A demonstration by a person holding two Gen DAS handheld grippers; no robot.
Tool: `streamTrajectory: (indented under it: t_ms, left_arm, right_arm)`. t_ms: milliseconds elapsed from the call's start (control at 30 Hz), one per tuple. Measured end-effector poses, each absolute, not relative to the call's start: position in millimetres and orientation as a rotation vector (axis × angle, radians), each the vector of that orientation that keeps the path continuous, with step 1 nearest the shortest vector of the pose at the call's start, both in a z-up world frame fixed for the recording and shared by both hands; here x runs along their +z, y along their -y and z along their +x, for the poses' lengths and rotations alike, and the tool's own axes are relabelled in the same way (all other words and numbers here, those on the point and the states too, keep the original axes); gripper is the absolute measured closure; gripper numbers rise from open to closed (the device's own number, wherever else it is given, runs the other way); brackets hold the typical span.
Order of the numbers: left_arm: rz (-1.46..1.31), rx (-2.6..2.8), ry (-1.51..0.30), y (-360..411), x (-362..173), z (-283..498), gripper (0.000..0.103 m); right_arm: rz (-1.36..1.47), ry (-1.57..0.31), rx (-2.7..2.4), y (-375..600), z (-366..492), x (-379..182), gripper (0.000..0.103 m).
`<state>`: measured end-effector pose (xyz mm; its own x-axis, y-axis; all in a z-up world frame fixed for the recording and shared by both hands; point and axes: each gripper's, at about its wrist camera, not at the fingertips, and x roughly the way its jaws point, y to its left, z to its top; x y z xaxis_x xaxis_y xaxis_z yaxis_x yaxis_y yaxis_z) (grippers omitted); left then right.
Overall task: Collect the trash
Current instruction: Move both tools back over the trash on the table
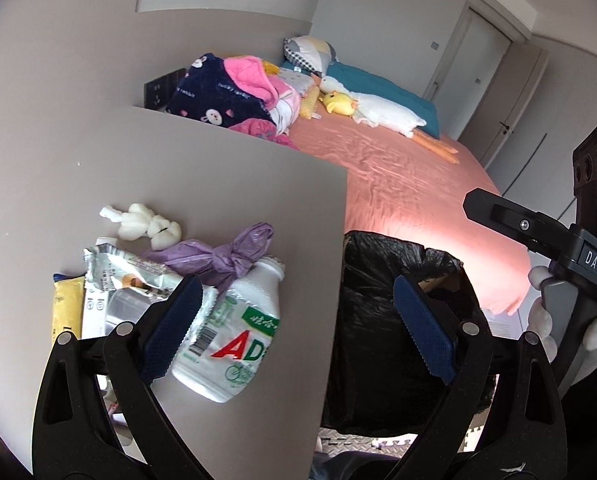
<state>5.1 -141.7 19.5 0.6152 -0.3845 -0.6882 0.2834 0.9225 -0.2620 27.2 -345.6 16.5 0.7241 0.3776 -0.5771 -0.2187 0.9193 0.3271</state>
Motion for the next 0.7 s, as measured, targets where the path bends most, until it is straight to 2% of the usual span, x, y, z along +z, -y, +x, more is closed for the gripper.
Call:
streamTrajectory:
  t_ms: [500, 700]
  left_arm:
    - [-0.205, -0.188, -0.816, 57, 13, -8, 0.010]
    - [-0.217, -0.109, -0.816, 26, 8, -11, 0.024]
  right_arm:
    - [0.138, -0.757, 0.515, 255, 44, 8, 0.003]
    - [0.082, -0.799, 0.556, 221, 49, -5, 0.015]
